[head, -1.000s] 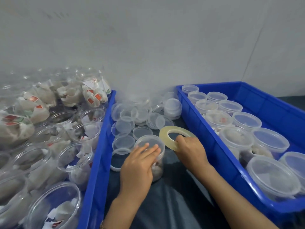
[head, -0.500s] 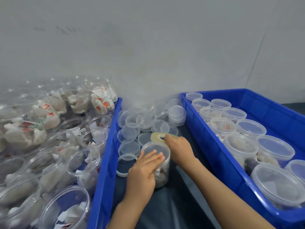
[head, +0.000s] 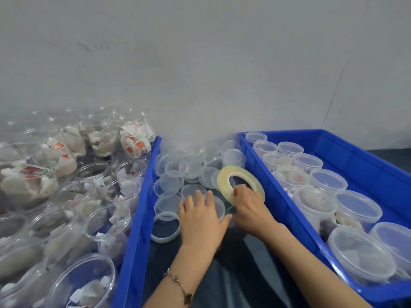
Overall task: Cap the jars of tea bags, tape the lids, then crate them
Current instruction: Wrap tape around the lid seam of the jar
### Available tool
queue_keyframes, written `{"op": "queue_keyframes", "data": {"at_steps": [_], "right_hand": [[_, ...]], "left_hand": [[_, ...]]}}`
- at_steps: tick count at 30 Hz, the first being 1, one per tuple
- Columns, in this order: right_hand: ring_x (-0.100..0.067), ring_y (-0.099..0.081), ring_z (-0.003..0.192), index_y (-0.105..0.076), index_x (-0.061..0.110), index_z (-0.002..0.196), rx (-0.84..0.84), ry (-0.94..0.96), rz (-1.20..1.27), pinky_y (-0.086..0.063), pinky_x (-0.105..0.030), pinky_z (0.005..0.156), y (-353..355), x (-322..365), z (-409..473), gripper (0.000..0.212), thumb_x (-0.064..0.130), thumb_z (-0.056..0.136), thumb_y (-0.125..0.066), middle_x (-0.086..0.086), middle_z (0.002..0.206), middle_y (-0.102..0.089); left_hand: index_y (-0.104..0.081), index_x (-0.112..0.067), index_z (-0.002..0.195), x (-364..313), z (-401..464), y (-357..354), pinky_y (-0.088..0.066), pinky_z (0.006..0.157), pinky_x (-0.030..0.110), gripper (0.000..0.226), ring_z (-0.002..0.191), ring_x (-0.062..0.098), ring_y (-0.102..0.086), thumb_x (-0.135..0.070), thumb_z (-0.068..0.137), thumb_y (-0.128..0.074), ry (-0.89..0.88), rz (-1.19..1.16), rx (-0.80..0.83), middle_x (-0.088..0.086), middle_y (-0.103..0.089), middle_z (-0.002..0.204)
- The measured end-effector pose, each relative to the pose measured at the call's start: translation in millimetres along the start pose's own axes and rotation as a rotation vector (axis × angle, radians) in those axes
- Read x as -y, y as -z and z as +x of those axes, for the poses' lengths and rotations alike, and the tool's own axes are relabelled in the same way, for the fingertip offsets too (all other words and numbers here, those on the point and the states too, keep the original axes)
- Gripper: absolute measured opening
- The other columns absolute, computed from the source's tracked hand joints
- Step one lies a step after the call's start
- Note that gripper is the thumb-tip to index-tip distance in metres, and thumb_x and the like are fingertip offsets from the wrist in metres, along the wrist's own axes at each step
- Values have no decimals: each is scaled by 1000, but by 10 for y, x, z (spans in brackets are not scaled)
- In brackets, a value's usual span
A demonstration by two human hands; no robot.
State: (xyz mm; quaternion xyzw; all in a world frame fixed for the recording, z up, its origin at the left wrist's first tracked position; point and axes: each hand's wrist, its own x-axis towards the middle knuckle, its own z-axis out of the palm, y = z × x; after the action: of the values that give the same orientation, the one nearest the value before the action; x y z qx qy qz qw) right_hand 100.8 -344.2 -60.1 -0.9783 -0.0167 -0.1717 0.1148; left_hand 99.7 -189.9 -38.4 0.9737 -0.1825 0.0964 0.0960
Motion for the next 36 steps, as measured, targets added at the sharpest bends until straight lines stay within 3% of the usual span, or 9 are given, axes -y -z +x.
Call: {"op": "queue_keyframes", "data": {"at_steps": [5,8,12,15,20,24,27,31,36], "right_hand": [[-17,-41,66,-40,12,88,-94,61,-45,-31,-29,66,47,-35,-33,33,-11,72,-56,-3,79,-48],[-21,-53,56,-53,6,82,-242,138,-102,-44,-29,55,37,24,-64,38,-12,56,-75,-7,69,-57],[-23,-63,62,-62,6,89,-314,171,-157,-51,-29,58,51,13,-23,48,0,48,-86,-5,71,-66],[-24,-63,62,-66,5,89,-305,234,-201,-54,-31,67,22,-33,-11,40,-3,52,-79,-3,66,-65],[-24,-57,55,-68,7,85,-373,242,-251,-52,-34,68,-84,40,9,24,-2,63,-71,-2,60,-60],[-25,-60,59,-68,8,99,-457,122,-213,-53,-41,77,-201,260,85,37,0,64,-73,-1,65,-61],[-24,-62,63,-68,9,101,-413,50,-127,-52,-41,79,-289,398,113,43,0,59,-77,1,69,-63],[-24,-67,77,-61,7,117,-305,34,3,-49,-37,80,-353,479,112,47,2,71,-68,-1,88,-70],[-17,-57,46,-52,3,122,-338,32,-19,-48,-25,47,-297,547,70,71,3,57,-79,2,57,-59]], "left_hand": [[-16,-27,151,71,-100,-36,-2,115,46,73,145,22,-7,-62,90,-38,-49,-23,21,-2,-12,160],[-20,-32,149,83,-195,-13,-11,107,40,66,137,19,-16,-58,91,-39,-73,-29,-17,-10,-16,157],[-18,-30,150,151,-273,39,-21,107,32,64,132,17,-25,-52,94,-41,-152,-40,-23,-14,-17,157],[-15,-32,151,245,-343,70,-18,110,25,61,138,10,-19,-43,97,-41,-199,-80,-6,-19,-14,157],[-8,-38,150,327,-394,89,-8,114,22,60,146,8,-1,-20,101,-38,-210,-123,60,-25,-3,156],[-14,-38,149,365,-357,114,7,112,18,65,146,8,2,-8,98,-40,-222,-177,87,-27,-9,154],[-17,-37,149,400,-341,121,13,110,18,69,146,6,2,-3,94,-42,-222,-189,81,-27,-14,153],[-21,-37,148,428,-357,123,13,110,17,73,144,0,-1,0,88,-44,-215,-197,44,-27,-18,152],[-33,-33,146,339,-442,159,14,112,27,64,145,3,-1,-11,87,-47,-184,-86,-11,-23,-25,152]]}}
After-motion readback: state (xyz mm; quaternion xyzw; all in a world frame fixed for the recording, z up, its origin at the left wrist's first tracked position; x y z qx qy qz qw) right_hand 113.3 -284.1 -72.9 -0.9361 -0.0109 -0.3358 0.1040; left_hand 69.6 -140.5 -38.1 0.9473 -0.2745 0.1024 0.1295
